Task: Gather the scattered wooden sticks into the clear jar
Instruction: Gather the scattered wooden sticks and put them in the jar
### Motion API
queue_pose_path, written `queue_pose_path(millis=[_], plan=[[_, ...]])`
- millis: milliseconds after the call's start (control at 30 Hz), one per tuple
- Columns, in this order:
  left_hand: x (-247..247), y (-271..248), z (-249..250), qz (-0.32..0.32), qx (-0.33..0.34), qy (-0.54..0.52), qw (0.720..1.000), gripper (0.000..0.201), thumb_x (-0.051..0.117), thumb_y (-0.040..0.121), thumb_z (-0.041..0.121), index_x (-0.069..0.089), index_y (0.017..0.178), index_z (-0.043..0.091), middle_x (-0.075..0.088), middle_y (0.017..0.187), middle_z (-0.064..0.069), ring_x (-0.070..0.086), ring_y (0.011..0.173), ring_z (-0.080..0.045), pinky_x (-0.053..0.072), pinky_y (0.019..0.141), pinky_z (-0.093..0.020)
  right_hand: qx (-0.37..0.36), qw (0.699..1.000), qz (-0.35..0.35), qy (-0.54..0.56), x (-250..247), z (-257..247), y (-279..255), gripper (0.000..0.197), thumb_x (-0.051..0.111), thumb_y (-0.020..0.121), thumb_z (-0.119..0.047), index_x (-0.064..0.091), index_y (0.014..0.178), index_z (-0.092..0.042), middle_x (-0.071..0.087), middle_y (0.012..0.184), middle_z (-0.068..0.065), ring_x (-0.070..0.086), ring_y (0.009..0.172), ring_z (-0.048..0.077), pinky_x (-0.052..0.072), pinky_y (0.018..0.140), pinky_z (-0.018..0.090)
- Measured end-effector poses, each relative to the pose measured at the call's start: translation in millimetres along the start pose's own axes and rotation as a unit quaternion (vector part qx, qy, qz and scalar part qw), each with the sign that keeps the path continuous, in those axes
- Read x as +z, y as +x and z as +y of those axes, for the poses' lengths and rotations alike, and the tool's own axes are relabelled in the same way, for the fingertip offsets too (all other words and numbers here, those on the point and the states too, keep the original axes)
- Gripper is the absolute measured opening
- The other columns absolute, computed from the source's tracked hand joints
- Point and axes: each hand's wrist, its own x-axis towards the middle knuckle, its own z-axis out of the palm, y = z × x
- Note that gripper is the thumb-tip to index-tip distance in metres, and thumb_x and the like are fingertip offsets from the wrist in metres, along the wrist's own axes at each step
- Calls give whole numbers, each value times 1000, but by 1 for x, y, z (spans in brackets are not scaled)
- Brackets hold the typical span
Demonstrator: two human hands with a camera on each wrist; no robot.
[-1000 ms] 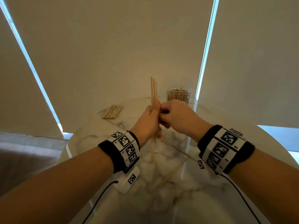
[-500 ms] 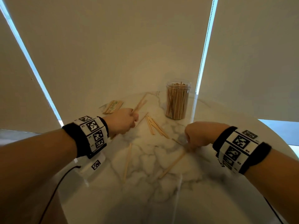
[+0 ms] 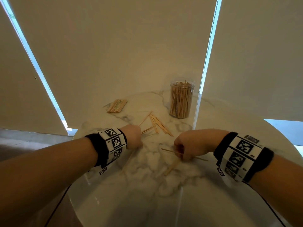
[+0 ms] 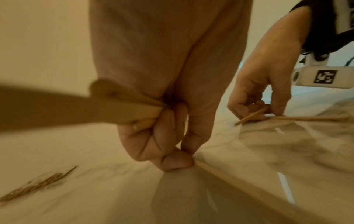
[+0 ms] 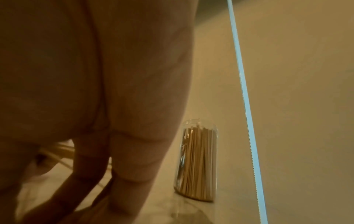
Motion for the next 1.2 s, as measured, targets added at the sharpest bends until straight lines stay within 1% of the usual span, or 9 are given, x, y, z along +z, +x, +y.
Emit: queue_pose_path(millis=[267,433,600,700,800,900,1033,1133,1200], plan=[[-8,25,-12,43,-5,-277,960,24,39,107,21,55,101,4,68,98,-12,63,78,-27,47,64,-30,14,997,73,-26,4,-4,5,16,65,86,-26,66,96,-14,66,93,4,55,75,18,47,67,30],[-21,44,-16,91,0,-446,891,27,37,110,29,50,92,15,52,80,-4,44,62,-15,39,54,-27,44,993,108,38,-9,-2,20,33,43,99,-22,67,107,-1,66,102,14,61,90,28,52,82,38],[-42,73,-25,209,32,-287,934,32,58,101,47,58,90,16,61,83,1,55,72,-16,39,62,-30,103,974,181,87,-37,2,45,29,40,100,-13,64,111,1,54,93,9,50,85,23,42,75,32],[-50,99,-27,161,-33,-207,964,36,66,96,46,67,101,10,69,95,-4,63,83,-21,47,67,-30,114,970,199,83,-46,-3,72,30,42,102,-26,65,103,-5,61,95,7,57,83,20,50,74,32],[-49,114,-20,114,-65,-133,982,50,68,91,56,64,85,7,68,84,-6,63,73,-21,46,58,-29,137,968,196,81,-48,-12,101,40,52,95,-51,60,91,-12,62,89,6,60,81,22,54,73,33],[-39,125,-9,90,-60,-97,989,38,75,90,44,65,90,7,73,104,-12,70,96,-27,44,65,-28,132,974,180,40,-51,-18,117,41,67,87,-49,64,96,-10,61,88,6,59,77,23,52,69,31],[-32,127,-5,92,-73,-109,987,20,74,92,23,64,88,7,74,110,-14,71,102,-28,46,68,-27,133,980,139,44,-56,-17,119,35,69,90,-32,50,70,-10,61,78,7,51,60,19,41,48,25],[-35,119,-4,84,-70,-121,987,27,72,94,27,68,107,3,69,104,-13,67,97,-28,45,71,-27,136,983,106,57,-58,-15,109,31,71,88,-35,62,89,-6,62,83,8,55,63,20,48,56,28],[-33,116,-6,73,-73,-135,985,23,70,95,30,64,96,7,62,93,-10,59,85,-25,43,70,-28,134,986,92,45,-57,-15,100,40,68,90,-33,64,115,-2,64,103,12,57,79,22,50,62,29]])
